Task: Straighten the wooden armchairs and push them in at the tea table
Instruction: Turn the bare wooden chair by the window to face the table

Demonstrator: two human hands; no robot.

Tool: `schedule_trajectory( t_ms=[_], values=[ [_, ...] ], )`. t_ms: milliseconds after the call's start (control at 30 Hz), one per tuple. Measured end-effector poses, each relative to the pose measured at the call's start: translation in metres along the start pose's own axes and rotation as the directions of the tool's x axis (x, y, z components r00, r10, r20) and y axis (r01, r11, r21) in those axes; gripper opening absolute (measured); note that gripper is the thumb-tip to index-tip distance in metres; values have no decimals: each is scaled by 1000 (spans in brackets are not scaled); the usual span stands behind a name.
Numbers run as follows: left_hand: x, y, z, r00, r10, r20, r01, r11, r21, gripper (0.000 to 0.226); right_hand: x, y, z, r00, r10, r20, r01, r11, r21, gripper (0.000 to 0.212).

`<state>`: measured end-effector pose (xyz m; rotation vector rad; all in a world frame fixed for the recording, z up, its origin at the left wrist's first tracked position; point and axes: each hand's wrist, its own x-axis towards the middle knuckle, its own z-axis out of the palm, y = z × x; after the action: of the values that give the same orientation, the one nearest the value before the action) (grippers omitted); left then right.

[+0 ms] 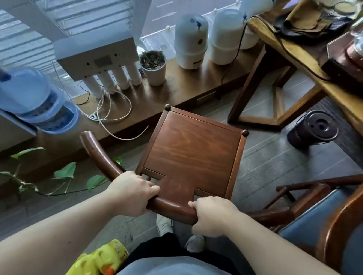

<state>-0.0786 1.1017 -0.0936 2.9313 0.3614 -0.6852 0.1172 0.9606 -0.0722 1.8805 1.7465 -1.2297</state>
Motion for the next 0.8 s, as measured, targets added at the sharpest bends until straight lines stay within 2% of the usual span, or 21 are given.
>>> schedule_trajectory(
  t_ms=[100, 233, 333, 433, 533, 667, 800],
  values=[
    [17, 17, -11, 999, 48, 12, -49, 998, 41, 25, -14, 18, 8, 999, 44, -11, -44, 999, 24, 66],
    [32, 32, -18, 997, 75, 0, -75, 996, 42, 32, -31, 38, 19, 992, 94, -82, -90, 994, 57, 61],
    [32, 25, -19, 989, 148, 21, -148, 989, 25, 50, -36, 42, 30, 976, 91, -197, -91, 996, 10, 55],
    [24, 0, -28, 992, 122, 24, -124, 990, 63, 46, -34, 40, 32, 966, 116, -230, -127, 991, -32, 47],
    [25, -20, -36, 992, 56, 109, -65, 994, 82, 27, -33, 36, 25, 963, 219, -158, -220, 975, 9, 37],
    [35, -29, -34, 961, 170, 218, -189, 979, 71, 19, -30, 30, 7, 961, 273, 43, -274, 960, 46, 30],
    [40, -49, -39, 935, 242, 258, -271, 959, 84, 21, -22, 17, 1, 941, 325, 91, -333, 937, 104, 29]
  ],
)
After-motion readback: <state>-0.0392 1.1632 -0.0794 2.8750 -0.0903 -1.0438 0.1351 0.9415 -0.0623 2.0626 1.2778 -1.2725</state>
